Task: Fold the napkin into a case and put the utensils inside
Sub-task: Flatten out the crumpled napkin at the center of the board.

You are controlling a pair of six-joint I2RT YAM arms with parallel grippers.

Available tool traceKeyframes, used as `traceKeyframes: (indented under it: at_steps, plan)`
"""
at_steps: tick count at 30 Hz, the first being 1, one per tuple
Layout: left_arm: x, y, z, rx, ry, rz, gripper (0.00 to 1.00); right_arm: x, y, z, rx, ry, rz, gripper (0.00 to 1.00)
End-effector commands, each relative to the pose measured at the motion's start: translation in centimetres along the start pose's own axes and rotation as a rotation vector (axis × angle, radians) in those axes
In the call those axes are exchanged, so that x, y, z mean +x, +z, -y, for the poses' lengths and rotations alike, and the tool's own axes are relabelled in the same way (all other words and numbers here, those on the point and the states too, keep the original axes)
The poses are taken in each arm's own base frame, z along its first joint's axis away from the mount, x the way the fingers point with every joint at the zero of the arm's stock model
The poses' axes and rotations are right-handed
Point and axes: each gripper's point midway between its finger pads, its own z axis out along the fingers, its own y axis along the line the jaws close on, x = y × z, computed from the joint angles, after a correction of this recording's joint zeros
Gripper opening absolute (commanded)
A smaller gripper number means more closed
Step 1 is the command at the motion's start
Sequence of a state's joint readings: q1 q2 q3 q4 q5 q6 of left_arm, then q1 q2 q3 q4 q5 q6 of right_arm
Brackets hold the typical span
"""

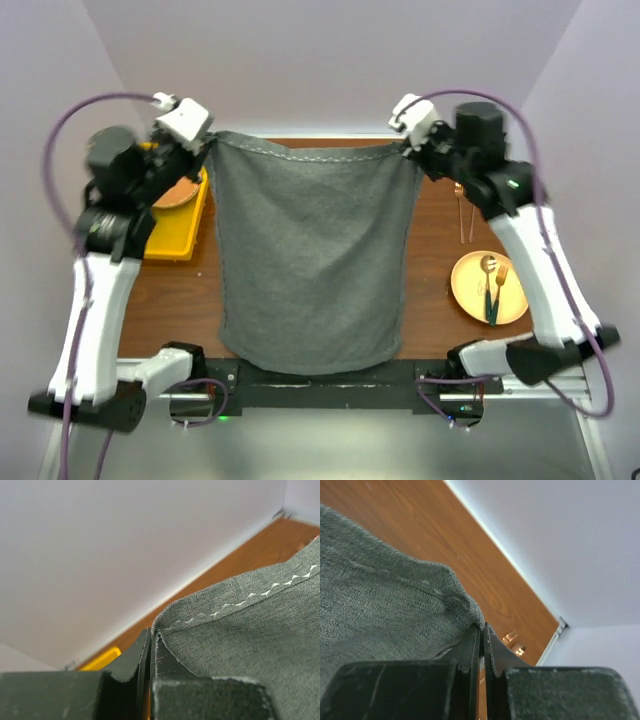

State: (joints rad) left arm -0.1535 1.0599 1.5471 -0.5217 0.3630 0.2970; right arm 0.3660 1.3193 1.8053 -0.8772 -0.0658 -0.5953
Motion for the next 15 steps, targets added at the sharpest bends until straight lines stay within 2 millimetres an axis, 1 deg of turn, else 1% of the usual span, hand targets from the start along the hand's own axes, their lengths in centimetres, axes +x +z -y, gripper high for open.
traceKeyframes:
  at_steps: [1,2,3,4,5,6,7,8,9,10,11,12,13,14,15]
  plan:
    - [11.5,6.8,-1.4,-0.065,-0.095,-0.254,0.0,3.1,7.2,2.3,0.14,-0.091,-0.081,0.0]
    - [12.8,8.0,-1.4,-0.064,-0.101,-0.253,0.0,3.3,9.5,2.3,0.145,-0.096,-0.071,0.0]
    - [14.9,9.7,-1.3,-0.057,-0.125,-0.29,0.0,4.1,11.3,1.9,0.133,-0.097,-0.082,0.0]
    - [16.3,10.7,-1.3,-0.06,-0.14,-0.309,0.0,4.4,12.8,1.7,0.129,-0.095,-0.085,0.0]
    - [17.0,11.8,-1.7,-0.071,-0.147,-0.313,0.0,4.3,14.3,1.9,0.136,-0.094,-0.073,0.0]
    - [20.4,13.7,-1.4,-0.062,-0.179,-0.386,0.0,5.8,17.6,1.2,0.113,-0.095,-0.114,0.0]
    - [21.9,14.6,-1.8,-0.084,-0.188,-0.423,0.0,6.3,19.1,1.4,0.12,-0.094,-0.13,0.0]
    - [22.0,15.9,-2.6,-0.092,-0.181,-0.432,0.0,6.9,20.8,1.4,0.125,-0.094,-0.147,0.1]
    - [25.5,17.5,-2.4,-0.087,-0.199,-0.503,0.04,7.4,23.4,1.6,0.128,-0.091,-0.172,0.22]
    - [26.4,18.2,-3.1,-0.113,-0.201,-0.527,0.1,8.1,24.5,2.2,0.148,-0.077,-0.204,0.33]
    - [25.6,19.3,-4.1,-0.132,-0.199,-0.508,0.24,8.9,25.0,2.0,0.127,-0.069,-0.25,0.56]
    - [26.8,20.0,-4.4,-0.141,-0.203,-0.526,0.29,8.3,26.0,3.3,0.142,-0.05,-0.243,0.65]
    - [26.6,20.3,-5.0,-0.156,-0.201,-0.52,0.36,8.2,25.9,3.8,0.141,-0.014,-0.245,0.72]
    - [26.0,20.5,-5.4,-0.159,-0.19,-0.51,0.47,8.6,25.6,3.5,0.105,0.004,-0.268,0.79]
    - [25.7,20.5,-5.5,-0.161,-0.182,-0.505,0.52,8.1,25.2,4.7,0.115,0.023,-0.256,0.81]
